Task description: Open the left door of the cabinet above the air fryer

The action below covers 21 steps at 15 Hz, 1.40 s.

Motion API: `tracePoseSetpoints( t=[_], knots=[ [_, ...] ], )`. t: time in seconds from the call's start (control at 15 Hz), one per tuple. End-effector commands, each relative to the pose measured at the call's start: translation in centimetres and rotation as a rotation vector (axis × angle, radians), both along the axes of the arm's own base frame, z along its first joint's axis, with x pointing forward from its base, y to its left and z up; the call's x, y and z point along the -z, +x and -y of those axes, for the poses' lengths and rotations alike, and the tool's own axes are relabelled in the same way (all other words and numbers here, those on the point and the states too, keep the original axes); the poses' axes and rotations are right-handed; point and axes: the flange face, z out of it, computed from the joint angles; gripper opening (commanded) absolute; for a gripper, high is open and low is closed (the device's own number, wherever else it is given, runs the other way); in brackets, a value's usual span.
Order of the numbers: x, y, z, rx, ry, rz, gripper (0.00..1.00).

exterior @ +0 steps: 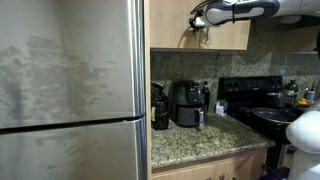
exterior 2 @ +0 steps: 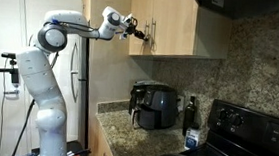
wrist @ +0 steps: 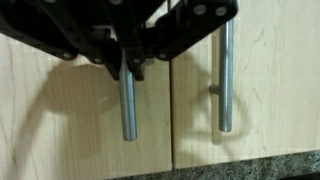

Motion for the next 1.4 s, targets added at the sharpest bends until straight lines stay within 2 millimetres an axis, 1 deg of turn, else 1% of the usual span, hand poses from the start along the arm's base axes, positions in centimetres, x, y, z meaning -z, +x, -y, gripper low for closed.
tracePoseSetpoints(
  t=[0.0, 0.13, 0.2, 0.27, 0.33, 0.53, 0.6, 0.8, 1.07, 1.2, 1.33],
  knots=[
    [0.1, 0.5, 3.0, 0.0, 0.068, -0.001, 0.04],
    [0.2, -0.1, 4.0, -0.109, 0.156, -0.054, 0.04],
    [0.4, -1.1, 4.8, -0.177, 0.156, -0.071, 0.04],
    [0.5, -1.6, 5.6, -0.247, 0.157, -0.093, 0.04],
    [0.6, -3.2, 6.5, -0.324, 0.152, -0.107, 0.04],
    [1.4, -6.1, 8.9, -0.543, 0.138, -0.127, 0.04],
    [1.2, -7.1, 9.1, -0.612, 0.126, -0.125, 0.04],
    [1.5, -10.2, 10.2, -0.794, 0.109, -0.128, 0.04],
    [2.2, -14.2, 10.0, -0.965, 0.103, -0.142, 0.04],
    [2.6, -16.1, 9.0, -1.018, 0.106, -0.141, 0.04],
    [3.4, -17.3, 7.3, -1.009, 0.139, -0.141, 0.04]
  ],
)
